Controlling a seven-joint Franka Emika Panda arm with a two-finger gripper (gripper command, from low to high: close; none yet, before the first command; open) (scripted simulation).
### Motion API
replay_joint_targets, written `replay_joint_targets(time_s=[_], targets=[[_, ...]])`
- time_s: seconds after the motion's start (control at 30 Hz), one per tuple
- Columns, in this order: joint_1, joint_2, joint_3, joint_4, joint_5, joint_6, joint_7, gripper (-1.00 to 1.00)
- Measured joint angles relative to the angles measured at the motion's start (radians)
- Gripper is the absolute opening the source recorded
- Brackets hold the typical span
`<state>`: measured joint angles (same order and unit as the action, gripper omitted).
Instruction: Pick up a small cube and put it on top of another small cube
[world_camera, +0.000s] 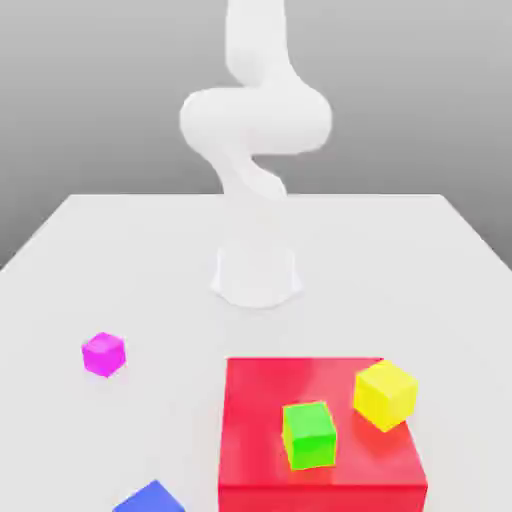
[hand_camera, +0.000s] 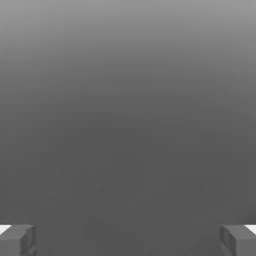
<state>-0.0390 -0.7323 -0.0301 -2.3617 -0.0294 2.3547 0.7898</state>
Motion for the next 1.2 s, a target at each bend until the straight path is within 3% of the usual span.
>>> replay_joint_targets(time_s=[0.47,0.57,0.63,0.77,0.87,0.9,1.1,1.2], targets=[[-0.264,0.473,-0.283,-0.403,-0.127,0.374,-0.119,0.00],[-0.313,0.610,-0.369,-0.503,-0.091,0.477,-0.201,0.00],[-0.332,0.711,-0.390,-0.543,0.017,0.550,-0.304,0.00],[-0.482,0.869,-0.190,-0.527,0.273,0.666,-0.496,0.00],[-0.630,0.976,-0.025,-0.505,0.347,0.753,-0.554,0.00],[-0.661,0.999,0.006,-0.500,0.351,0.773,-0.558,-1.00],[-0.676,1.010,0.021,-0.498,0.351,0.781,-0.558,-1.00],[-0.615,0.944,-0.049,-0.513,0.309,0.728,-0.524,-1.00]])
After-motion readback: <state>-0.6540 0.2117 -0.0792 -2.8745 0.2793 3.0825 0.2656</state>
